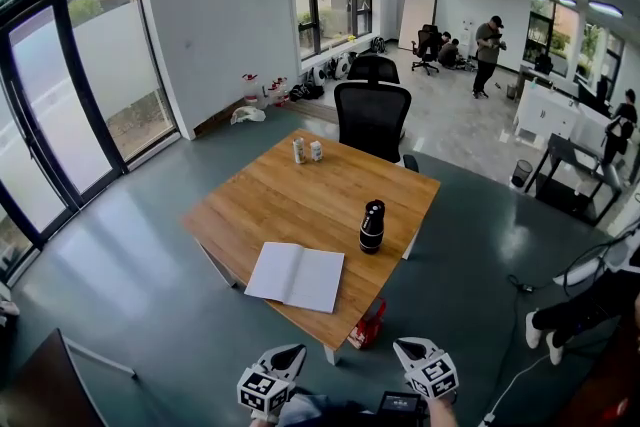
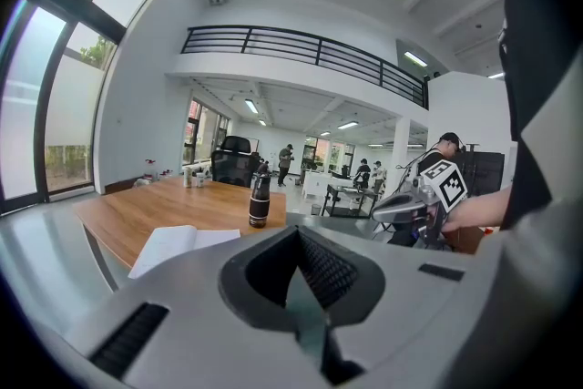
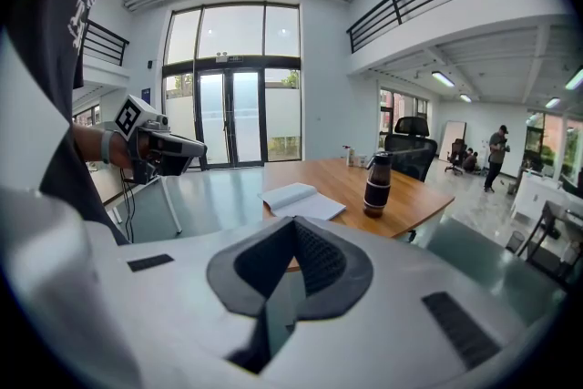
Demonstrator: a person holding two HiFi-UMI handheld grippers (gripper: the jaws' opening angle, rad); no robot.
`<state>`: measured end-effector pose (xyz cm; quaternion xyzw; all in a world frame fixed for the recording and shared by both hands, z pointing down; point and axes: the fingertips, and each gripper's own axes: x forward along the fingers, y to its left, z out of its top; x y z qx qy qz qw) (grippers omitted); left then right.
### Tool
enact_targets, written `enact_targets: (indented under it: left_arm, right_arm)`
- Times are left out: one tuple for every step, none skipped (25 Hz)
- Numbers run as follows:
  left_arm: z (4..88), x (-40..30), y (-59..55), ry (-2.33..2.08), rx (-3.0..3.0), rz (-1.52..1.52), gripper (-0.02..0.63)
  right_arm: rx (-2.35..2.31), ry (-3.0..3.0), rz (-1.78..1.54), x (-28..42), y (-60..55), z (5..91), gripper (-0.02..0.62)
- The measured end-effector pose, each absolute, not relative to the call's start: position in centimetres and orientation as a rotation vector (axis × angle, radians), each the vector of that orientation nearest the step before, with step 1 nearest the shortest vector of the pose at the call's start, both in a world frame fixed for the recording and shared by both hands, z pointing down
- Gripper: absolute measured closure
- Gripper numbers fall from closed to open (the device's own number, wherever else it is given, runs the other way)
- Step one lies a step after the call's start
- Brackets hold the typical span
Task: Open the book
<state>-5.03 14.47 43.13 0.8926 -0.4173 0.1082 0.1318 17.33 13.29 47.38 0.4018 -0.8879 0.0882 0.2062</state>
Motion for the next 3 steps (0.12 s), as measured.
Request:
enact_targets:
  left_arm:
    - [43.06, -5.05, 14.34, -1.212, 2.591, 0.316, 0.6]
    - [43.01, -5.06, 14.2, -1.212, 2.591, 0.317, 0.6]
    - [42.96, -5.08, 14.06, -1.212, 2.591, 0.317, 0.6]
  right_arm:
    - [1.124, -2.473, 0.246, 17.37, 13.13, 47.26, 0.607]
    - [1.128, -2.473, 0.245, 17.43, 12.96, 47.17, 0.606]
    - [1.132, -2.472, 0.245, 17.48, 12.8, 47.1, 0.606]
